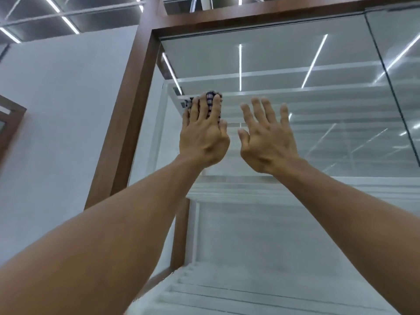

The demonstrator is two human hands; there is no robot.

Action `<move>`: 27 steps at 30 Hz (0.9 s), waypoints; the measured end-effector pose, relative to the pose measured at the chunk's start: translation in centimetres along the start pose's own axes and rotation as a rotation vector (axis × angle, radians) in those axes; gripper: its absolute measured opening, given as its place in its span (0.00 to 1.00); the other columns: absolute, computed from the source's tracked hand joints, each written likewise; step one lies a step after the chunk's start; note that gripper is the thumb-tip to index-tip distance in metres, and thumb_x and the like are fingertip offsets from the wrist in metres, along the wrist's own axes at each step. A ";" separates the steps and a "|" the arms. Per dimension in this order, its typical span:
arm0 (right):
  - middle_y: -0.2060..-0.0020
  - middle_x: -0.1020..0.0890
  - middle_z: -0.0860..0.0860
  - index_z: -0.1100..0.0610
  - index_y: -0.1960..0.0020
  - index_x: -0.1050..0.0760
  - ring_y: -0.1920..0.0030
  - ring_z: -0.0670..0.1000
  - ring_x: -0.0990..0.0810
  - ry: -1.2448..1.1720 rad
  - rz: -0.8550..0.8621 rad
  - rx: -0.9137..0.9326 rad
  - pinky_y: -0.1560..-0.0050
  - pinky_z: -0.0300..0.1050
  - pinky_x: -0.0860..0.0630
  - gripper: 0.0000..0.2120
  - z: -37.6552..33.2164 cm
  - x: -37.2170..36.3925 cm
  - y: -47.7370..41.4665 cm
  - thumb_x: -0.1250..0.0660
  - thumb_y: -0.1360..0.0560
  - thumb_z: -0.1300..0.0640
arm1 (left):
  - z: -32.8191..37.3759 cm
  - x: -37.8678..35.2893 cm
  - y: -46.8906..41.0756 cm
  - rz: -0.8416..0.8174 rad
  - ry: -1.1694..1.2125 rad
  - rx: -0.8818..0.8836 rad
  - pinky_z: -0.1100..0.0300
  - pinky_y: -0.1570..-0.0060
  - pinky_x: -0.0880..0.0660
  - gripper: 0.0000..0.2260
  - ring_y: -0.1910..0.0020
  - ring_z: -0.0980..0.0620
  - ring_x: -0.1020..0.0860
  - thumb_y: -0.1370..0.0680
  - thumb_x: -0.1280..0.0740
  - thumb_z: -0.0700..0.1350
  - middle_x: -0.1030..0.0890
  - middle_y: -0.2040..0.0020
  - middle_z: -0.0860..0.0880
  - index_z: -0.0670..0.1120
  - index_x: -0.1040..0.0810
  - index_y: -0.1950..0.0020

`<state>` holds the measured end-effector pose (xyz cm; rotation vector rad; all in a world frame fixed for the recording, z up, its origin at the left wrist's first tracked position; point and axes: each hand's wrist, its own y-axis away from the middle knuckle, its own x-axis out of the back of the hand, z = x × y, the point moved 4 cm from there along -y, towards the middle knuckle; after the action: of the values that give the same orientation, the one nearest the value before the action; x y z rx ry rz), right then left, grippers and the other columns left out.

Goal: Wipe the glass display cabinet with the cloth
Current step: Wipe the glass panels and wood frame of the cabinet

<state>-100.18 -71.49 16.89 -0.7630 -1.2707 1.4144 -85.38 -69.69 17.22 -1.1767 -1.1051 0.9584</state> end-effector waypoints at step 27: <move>0.17 0.52 0.58 0.62 0.18 0.55 0.17 0.51 0.57 -0.142 0.128 -0.196 0.19 0.47 0.63 0.33 22.3 5.7 9.0 0.56 0.21 0.54 | 25.7 -7.8 1.5 -0.121 -0.059 -0.546 0.50 0.20 0.66 0.27 0.17 0.50 0.63 0.13 0.54 0.52 0.60 0.15 0.48 0.50 0.59 0.16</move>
<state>-124.78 -71.77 14.56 -0.9020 -1.5094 1.4824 -112.14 -71.67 15.58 -1.5003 -1.5256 0.6132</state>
